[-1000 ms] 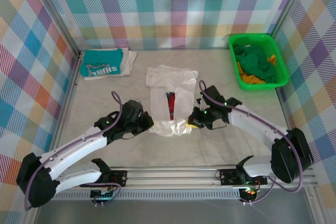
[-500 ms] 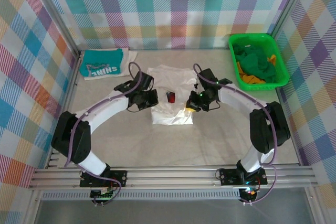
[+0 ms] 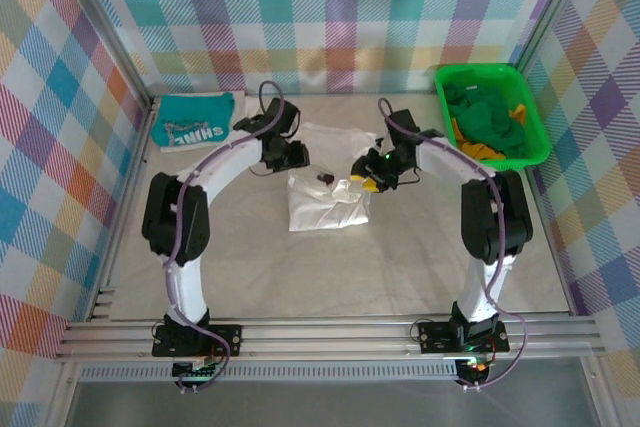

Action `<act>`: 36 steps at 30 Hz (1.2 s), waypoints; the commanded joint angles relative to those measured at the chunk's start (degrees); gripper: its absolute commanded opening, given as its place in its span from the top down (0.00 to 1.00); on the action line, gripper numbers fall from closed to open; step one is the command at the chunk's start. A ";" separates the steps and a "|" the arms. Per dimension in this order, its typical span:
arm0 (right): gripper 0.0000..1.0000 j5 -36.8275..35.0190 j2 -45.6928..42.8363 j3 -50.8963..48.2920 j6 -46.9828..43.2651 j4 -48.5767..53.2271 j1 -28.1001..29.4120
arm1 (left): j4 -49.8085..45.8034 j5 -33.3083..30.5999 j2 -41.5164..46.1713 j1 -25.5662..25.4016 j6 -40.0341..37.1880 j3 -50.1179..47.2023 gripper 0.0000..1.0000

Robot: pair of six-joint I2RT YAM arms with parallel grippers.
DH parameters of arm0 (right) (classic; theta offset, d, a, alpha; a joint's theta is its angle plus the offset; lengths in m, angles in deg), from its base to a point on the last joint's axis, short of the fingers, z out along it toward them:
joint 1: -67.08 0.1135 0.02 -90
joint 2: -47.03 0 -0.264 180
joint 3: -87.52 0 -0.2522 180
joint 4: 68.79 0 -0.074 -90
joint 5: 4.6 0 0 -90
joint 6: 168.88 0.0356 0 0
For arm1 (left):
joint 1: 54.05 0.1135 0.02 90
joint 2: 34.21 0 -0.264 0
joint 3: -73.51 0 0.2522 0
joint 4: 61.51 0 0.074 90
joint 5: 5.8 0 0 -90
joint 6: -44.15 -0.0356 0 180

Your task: Fold and stack the t-shirts

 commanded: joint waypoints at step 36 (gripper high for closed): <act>0.99 -13.44 0.53 -11.60 -3.69 -23.04 6.99 | 25.84 -10.19 -3.97 -5.93 -0.67 -13.92 0.95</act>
